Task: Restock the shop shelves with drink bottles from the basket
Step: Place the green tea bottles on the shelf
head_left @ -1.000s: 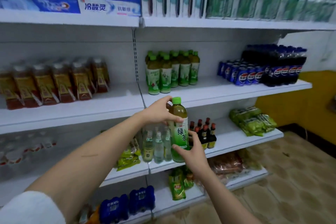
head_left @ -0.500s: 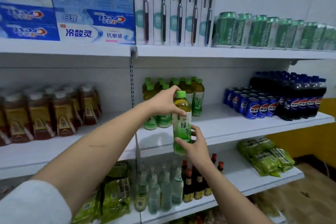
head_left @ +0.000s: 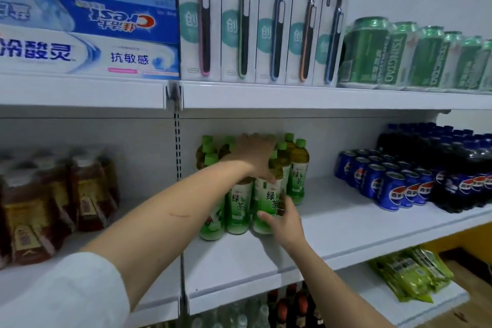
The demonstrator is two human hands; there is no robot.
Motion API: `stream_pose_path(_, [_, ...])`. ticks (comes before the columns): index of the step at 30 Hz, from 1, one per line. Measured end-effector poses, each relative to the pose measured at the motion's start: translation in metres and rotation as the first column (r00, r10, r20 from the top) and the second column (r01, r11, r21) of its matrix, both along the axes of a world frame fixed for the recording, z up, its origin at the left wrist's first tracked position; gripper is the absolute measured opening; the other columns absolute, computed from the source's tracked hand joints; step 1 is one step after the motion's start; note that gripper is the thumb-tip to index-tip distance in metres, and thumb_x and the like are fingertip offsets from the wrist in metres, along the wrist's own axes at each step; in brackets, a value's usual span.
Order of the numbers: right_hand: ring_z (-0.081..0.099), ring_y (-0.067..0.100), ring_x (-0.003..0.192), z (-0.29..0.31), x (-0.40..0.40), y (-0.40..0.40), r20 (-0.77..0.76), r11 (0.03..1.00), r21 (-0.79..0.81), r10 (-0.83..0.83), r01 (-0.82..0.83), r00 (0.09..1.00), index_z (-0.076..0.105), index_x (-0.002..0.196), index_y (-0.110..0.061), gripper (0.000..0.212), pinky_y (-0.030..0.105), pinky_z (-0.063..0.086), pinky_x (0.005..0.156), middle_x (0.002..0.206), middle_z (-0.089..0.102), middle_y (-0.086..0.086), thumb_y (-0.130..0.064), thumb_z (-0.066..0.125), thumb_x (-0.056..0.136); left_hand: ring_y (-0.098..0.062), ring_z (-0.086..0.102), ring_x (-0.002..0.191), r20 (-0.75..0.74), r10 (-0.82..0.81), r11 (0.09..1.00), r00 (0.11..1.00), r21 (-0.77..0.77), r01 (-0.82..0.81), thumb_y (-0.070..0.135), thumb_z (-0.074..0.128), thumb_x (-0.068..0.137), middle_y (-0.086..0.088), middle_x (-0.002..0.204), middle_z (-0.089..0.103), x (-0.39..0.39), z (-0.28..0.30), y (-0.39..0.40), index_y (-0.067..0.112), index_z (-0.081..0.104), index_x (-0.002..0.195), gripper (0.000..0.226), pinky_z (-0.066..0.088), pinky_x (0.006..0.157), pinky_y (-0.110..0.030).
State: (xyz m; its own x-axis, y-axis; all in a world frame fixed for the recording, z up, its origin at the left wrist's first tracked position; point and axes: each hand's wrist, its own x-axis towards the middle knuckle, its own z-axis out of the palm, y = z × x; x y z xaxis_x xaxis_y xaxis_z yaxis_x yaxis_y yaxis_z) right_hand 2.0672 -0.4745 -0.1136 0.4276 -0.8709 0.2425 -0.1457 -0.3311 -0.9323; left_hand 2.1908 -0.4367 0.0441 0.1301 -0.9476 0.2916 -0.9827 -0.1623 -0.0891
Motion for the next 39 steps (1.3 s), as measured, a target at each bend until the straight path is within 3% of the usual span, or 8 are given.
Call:
stream_pose_path(5, [0.066,0.015,0.110,-0.015,0.016,-0.024,-0.019,0.999,0.036,0.015,-0.014,1.000,0.048,0.136,-0.021,0.069,0.046,0.054,0.097,0.121,0.068,-0.005,-0.016,0.082,0.076,-0.031,0.051,0.125,-0.048,-0.059,0.998,0.997,0.031,0.060,0.054,0.084,0.069,-0.012,0.137,0.054,0.011,-0.006,-0.017,0.012,0.042,0.141,0.093,0.041,0.098,-0.039])
stream_pose_path(11, [0.065,0.017,0.109,-0.015,0.026,-0.037,-0.068,0.999,0.017,0.030,-0.029,0.997,0.044,0.135,-0.023,0.068,0.041,0.053,0.097,0.120,0.067,-0.005,-0.016,0.081,0.078,-0.033,0.051,0.124,-0.045,-0.049,0.999,0.998,0.011,0.050,0.050,0.084,0.071,-0.014,0.138,0.053,0.014,-0.010,-0.022,0.008,0.028,0.150,0.105,0.043,0.094,-0.038])
stream_pose_path(17, [0.060,0.022,0.119,-0.008,0.019,-0.034,-0.217,0.996,0.038,0.086,-0.079,0.972,0.028,0.147,-0.024,0.081,0.042,0.050,0.102,0.131,0.061,-0.002,-0.022,0.078,0.083,-0.036,0.037,0.140,-0.059,0.022,0.997,0.998,0.079,-0.017,0.049,0.079,0.079,-0.014,0.154,0.039,0.010,-0.015,-0.017,0.013,0.012,0.158,0.110,0.036,0.109,-0.046])
stream_pose_path(21, [0.051,0.022,0.130,0.006,0.002,-0.025,-0.299,0.988,0.110,0.140,-0.112,0.944,0.032,0.147,-0.019,0.071,0.036,0.043,0.107,0.141,0.054,-0.001,-0.024,0.073,0.088,-0.032,0.025,0.148,-0.064,0.076,0.994,0.995,0.086,-0.070,0.051,0.070,0.085,-0.008,0.161,0.030,0.005,-0.019,-0.006,0.020,0.015,0.159,0.097,0.026,0.117,-0.048])
stream_pose_path(26, [0.037,0.027,0.142,0.015,-0.031,0.002,-0.460,0.983,0.086,0.182,-0.160,0.869,0.026,0.154,-0.014,0.075,0.038,0.034,0.113,0.158,0.033,0.006,-0.039,0.063,0.094,-0.025,0.006,0.154,-0.024,0.092,0.995,0.995,-0.035,-0.093,0.054,0.054,0.094,-0.002,0.167,0.013,-0.006,-0.044,0.035,0.025,0.013,0.159,0.082,0.007,0.124,-0.050])
stream_pose_path(29, [0.033,0.029,0.144,0.012,-0.053,0.025,-0.571,0.981,0.015,0.165,-0.191,0.804,0.023,0.156,-0.014,0.078,0.042,0.031,0.116,0.162,0.026,0.008,-0.052,0.054,0.096,-0.024,0.005,0.154,-0.043,0.115,0.988,0.992,-0.100,-0.119,0.054,0.046,0.098,-0.001,0.167,0.015,-0.029,-0.063,0.068,0.026,0.020,0.158,0.071,0.005,0.125,-0.047])
stream_pose_path(35, [0.020,0.027,0.149,-0.018,-0.101,0.096,-0.746,0.945,-0.156,0.078,-0.287,0.662,0.023,0.157,-0.023,0.072,0.050,0.023,0.118,0.163,0.023,0.003,-0.062,0.036,0.097,-0.022,0.000,0.155,-0.169,0.184,0.982,0.968,0.073,-0.174,0.055,0.030,0.103,-0.002,0.167,0.014,-0.083,-0.118,0.154,0.025,0.019,0.159,0.065,0.004,0.124,-0.045])
stream_pose_path(39, [0.013,0.028,0.151,-0.040,-0.121,0.148,-0.809,0.932,-0.113,0.115,-0.344,0.577,0.019,0.158,-0.028,0.073,0.054,0.017,0.120,0.165,0.015,0.000,-0.066,0.032,0.097,-0.023,0.001,0.155,-0.243,0.292,0.947,0.925,0.207,-0.244,0.059,0.026,0.102,-0.002,0.167,0.014,-0.107,-0.167,0.218,0.025,0.019,0.159,0.066,0.004,0.125,-0.047])
